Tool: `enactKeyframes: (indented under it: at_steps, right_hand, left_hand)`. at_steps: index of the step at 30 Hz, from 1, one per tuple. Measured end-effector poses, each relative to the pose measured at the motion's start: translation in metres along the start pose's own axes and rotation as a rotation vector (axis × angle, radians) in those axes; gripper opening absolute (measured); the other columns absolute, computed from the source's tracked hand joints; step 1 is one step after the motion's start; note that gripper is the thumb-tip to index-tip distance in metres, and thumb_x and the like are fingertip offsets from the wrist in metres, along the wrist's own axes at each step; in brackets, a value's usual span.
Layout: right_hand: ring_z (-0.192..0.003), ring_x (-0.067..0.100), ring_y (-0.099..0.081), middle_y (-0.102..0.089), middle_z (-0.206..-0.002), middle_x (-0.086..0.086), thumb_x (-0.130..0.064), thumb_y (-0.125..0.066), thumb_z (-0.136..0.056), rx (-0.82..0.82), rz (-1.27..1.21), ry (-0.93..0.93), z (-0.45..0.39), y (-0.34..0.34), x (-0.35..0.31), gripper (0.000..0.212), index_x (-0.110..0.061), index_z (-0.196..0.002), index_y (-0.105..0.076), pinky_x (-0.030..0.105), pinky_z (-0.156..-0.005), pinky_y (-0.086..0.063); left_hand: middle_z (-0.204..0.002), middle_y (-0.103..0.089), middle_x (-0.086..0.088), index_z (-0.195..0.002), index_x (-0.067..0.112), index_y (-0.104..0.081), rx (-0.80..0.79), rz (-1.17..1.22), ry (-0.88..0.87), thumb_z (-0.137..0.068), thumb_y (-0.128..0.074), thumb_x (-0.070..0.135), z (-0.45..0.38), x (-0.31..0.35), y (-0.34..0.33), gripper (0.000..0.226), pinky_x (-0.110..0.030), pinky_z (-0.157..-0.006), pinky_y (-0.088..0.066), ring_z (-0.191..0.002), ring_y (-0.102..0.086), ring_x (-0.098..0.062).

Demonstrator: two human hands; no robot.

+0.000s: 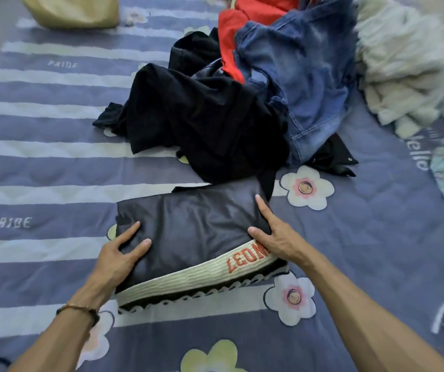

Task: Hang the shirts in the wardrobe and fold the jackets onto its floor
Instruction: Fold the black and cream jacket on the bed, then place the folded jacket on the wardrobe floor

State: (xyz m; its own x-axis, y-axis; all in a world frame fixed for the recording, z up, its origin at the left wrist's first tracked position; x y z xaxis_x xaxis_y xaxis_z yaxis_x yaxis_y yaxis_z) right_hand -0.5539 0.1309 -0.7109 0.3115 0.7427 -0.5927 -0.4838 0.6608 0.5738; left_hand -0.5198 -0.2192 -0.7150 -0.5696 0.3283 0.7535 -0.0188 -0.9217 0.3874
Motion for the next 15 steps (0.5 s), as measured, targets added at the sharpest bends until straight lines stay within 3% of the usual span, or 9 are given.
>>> enactKeyframes:
  at_steps: [4,8,11,15]
  right_hand:
    - [-0.12,0.02,-0.054,-0.047,-0.147,0.001,-0.047,-0.044,-0.1,0.08,-0.03,-0.061,0.086,0.017,-0.004,0.062,-0.059,-0.148,-0.007,0.034,-0.106,-0.04]
    - [-0.128,0.015,-0.05,-0.049,-0.147,-0.002,-0.044,-0.045,-0.1,0.24,-0.118,-0.155,0.193,0.04,0.007,0.051,-0.054,-0.147,-0.027,0.028,-0.108,-0.037]
    - [-0.123,0.017,-0.054,-0.054,-0.141,0.002,-0.043,-0.049,-0.099,0.418,-0.197,-0.262,0.291,0.062,0.024,0.051,-0.049,-0.147,-0.033,0.026,-0.102,-0.039]
    - [-0.128,0.014,-0.051,-0.052,-0.144,-0.001,-0.048,-0.057,-0.092,0.647,-0.326,-0.416,0.428,0.079,0.061,0.058,-0.043,-0.147,-0.038,0.025,-0.105,-0.04]
  left_hand:
    - [-0.13,-0.057,0.0,-0.133,0.021,-0.059,-0.149,-0.088,-0.129,-0.087,-0.073,0.02,0.031,0.051,0.001,0.049,-0.025,-0.101,-0.039,-0.115,-0.054,-0.012]
    - [-0.129,-0.059,0.001,-0.132,0.025,-0.059,-0.311,-0.174,-0.29,-0.087,-0.073,0.022,0.086,0.105,-0.021,0.047,-0.024,-0.097,-0.039,-0.113,-0.054,-0.011]
    - [-0.127,-0.06,0.002,-0.131,0.027,-0.057,-0.449,-0.213,-0.414,-0.087,-0.072,0.02,0.141,0.15,-0.056,0.047,-0.02,-0.093,-0.037,-0.112,-0.052,-0.009]
    - [-0.124,-0.064,-0.002,-0.124,0.035,-0.061,-0.668,-0.282,-0.516,-0.083,-0.076,0.025,0.222,0.2,-0.128,0.044,-0.025,-0.093,-0.043,-0.11,-0.058,-0.012]
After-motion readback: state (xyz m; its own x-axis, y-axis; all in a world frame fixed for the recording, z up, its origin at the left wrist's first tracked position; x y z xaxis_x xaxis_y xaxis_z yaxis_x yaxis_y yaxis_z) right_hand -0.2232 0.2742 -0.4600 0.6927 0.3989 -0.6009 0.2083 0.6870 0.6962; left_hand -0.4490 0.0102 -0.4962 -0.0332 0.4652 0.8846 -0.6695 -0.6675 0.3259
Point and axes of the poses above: each hand's wrist, its own z-axis away from the middle knuckle, its own y-axis out of the back of the hand, x = y × z, the point moved 9 cm from there along -z, towards the middle knuckle
